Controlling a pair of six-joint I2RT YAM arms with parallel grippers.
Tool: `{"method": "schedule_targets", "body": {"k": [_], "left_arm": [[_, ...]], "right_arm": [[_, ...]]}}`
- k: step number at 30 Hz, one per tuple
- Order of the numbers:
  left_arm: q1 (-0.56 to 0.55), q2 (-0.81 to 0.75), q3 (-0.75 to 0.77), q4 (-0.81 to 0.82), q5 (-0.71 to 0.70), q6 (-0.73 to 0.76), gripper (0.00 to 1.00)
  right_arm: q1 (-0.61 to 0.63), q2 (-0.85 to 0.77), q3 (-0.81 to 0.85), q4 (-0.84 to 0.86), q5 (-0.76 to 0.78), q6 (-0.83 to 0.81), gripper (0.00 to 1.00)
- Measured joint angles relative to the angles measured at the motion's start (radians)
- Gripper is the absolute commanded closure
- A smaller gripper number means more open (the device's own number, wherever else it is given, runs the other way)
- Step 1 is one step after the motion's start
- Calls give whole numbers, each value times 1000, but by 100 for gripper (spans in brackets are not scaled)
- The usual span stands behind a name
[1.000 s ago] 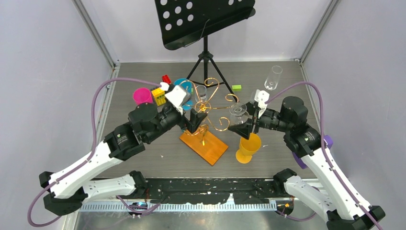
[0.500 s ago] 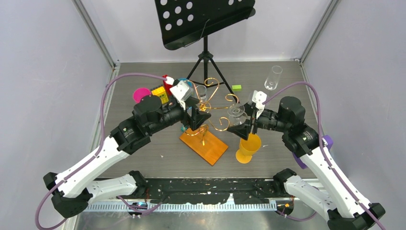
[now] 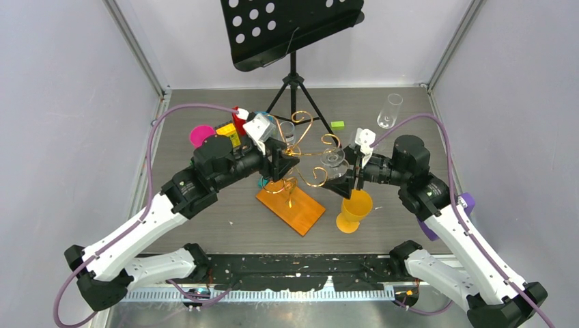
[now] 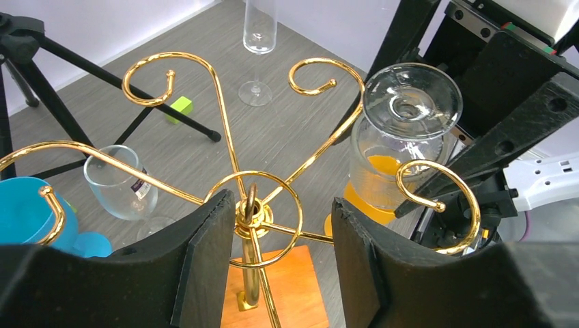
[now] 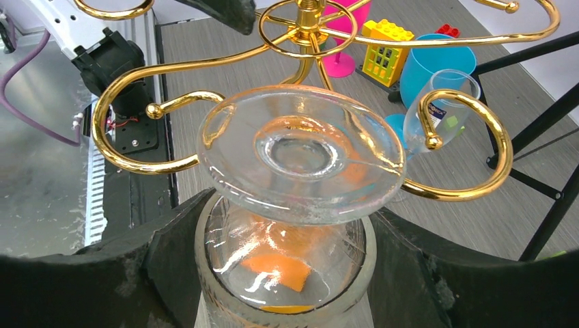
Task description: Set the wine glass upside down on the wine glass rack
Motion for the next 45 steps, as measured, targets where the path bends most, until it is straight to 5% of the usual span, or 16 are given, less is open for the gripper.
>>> {"method": "schedule_targets", "body": {"k": [9,25,45], "left_arm": [[17,23,-3,27,8,-21,58],[32,39,-30,89,3,-26,100],[44,23,-42,93,-20,-44,100]], "right_arm": [[10,16,0,13,-34,0,95],[34,59,-17,68,-85,7,95],[127,100,-46,223,-61,60,95]]}}
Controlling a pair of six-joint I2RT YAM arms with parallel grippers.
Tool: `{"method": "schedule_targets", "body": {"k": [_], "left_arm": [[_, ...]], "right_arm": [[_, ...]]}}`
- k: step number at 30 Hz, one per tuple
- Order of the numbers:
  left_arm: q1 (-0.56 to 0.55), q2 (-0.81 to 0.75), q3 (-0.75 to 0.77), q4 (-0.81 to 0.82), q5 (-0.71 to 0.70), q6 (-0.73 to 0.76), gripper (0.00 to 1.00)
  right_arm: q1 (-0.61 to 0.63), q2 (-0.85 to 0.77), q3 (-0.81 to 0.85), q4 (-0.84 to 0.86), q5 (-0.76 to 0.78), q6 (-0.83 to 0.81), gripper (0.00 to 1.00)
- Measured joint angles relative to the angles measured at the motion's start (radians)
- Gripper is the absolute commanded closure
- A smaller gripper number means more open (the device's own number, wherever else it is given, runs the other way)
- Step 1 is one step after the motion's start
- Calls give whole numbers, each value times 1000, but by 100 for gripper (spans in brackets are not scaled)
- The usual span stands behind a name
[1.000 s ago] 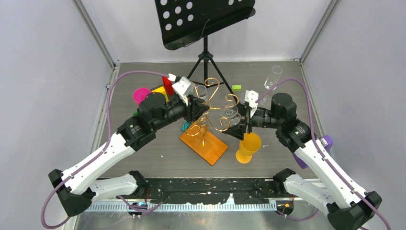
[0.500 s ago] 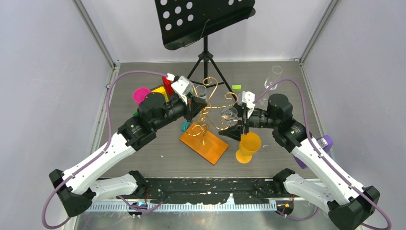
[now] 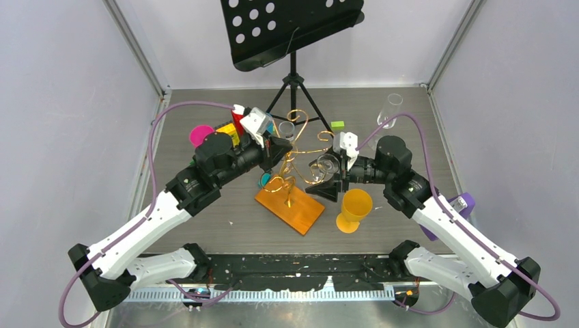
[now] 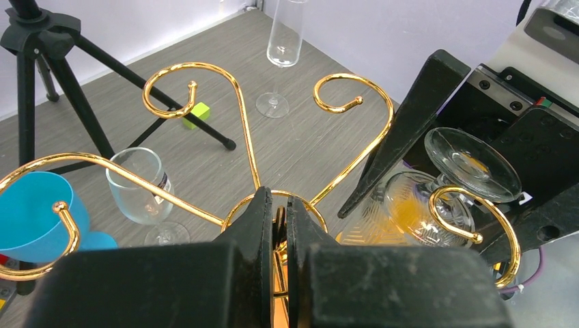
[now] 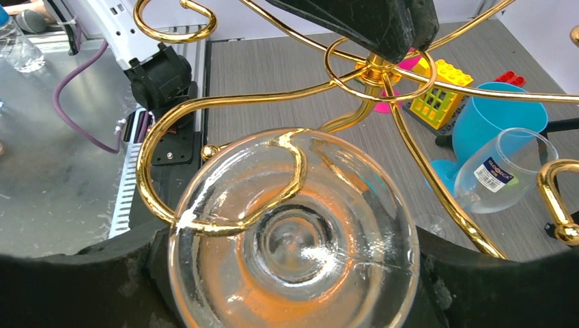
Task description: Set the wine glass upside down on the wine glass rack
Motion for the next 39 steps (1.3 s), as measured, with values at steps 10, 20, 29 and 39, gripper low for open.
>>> {"method": "schedule_targets", "body": {"k": [10,20,29,39], "left_arm": [[-3,0,-10,16,18,-6,100],[-8,5,-17,42,28,-9,100],[-8,13,-17,53,28,-11,100],[-8,14,-17,56,28,-11,100]], "right_arm": [[17,-39,-4,-71,94,-53,95],[28,-112,26,-228,238,-76,95],[29,-168,60,-302,327,-72,95],[29,-156,116,-484,340,-100,95]]}}
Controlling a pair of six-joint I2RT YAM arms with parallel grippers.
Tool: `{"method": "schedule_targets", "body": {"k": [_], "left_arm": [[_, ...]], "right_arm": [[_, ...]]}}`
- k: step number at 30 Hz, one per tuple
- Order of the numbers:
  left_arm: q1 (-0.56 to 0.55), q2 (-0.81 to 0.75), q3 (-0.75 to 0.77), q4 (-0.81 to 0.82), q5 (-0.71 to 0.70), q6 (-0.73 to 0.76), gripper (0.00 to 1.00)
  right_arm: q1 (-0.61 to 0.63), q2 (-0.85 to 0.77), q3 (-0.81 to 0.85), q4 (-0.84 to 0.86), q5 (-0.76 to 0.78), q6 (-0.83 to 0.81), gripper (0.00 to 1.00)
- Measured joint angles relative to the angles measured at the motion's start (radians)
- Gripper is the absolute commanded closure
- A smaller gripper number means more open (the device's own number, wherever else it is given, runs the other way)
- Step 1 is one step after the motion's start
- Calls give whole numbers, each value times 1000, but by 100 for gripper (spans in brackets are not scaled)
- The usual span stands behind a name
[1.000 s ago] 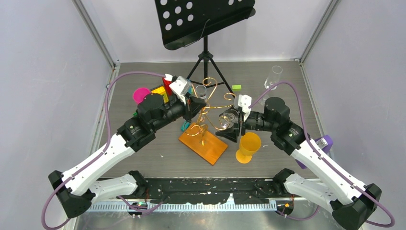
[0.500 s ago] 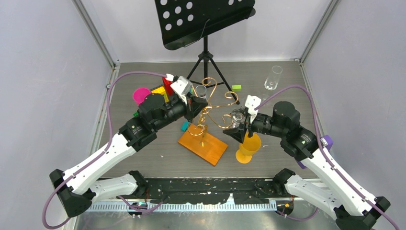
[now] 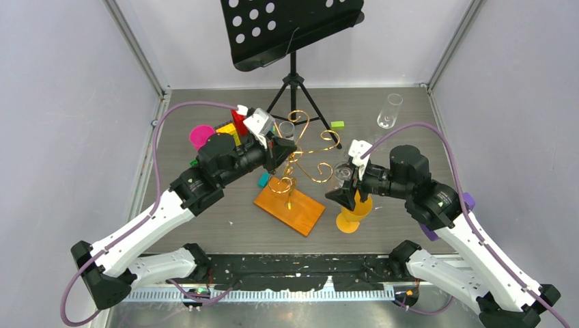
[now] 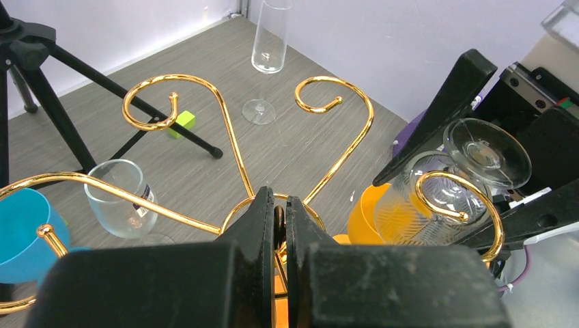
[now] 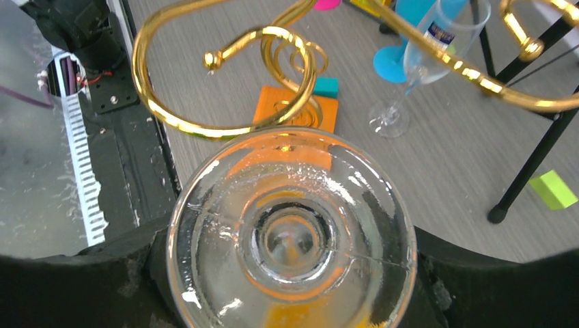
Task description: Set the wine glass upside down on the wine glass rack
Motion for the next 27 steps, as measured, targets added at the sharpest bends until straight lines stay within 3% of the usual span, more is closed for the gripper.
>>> {"method": "schedule_targets", "body": {"k": [11,27], "left_arm": [[0,0,0,0,0,-8,100],[0,-5,-6,4,0,-18,100]], "right_arm": [[0,-41,0,-148,-1,-28,95],[0,91,0,-127,-92,-34,95]]}}
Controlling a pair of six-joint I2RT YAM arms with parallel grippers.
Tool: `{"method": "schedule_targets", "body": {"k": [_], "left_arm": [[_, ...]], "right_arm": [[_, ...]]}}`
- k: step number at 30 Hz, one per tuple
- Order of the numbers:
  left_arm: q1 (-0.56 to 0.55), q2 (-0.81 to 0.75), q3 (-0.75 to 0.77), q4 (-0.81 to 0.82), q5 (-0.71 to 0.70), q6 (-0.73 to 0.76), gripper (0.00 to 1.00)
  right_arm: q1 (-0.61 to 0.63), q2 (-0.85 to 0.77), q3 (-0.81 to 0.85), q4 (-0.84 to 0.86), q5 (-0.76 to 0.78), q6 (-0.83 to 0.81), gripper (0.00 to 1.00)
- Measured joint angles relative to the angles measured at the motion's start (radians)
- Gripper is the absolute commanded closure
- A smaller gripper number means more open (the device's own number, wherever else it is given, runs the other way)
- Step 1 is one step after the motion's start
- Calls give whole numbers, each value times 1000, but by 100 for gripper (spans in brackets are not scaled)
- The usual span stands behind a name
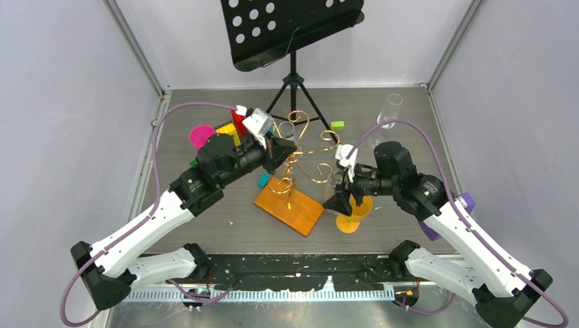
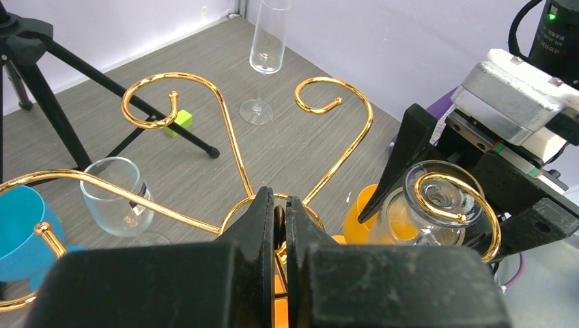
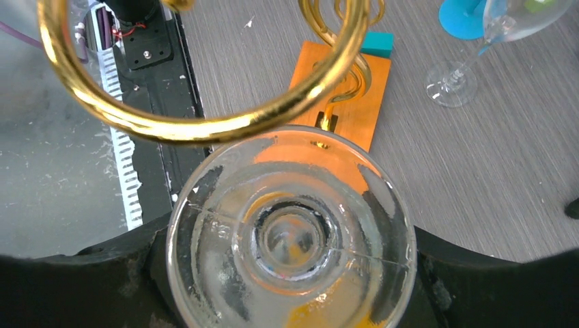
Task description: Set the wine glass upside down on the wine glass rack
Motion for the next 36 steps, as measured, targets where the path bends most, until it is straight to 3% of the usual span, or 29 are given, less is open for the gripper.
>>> {"method": "schedule_targets", "body": {"k": [11,36], "left_arm": [[0,0,-9,18,0,-6,100],[0,7,-11,32,-2,-8,100]], "right_arm": [[0,-3,23,82,-66,15,95],[0,-92,19,44,-35,14,95]]}}
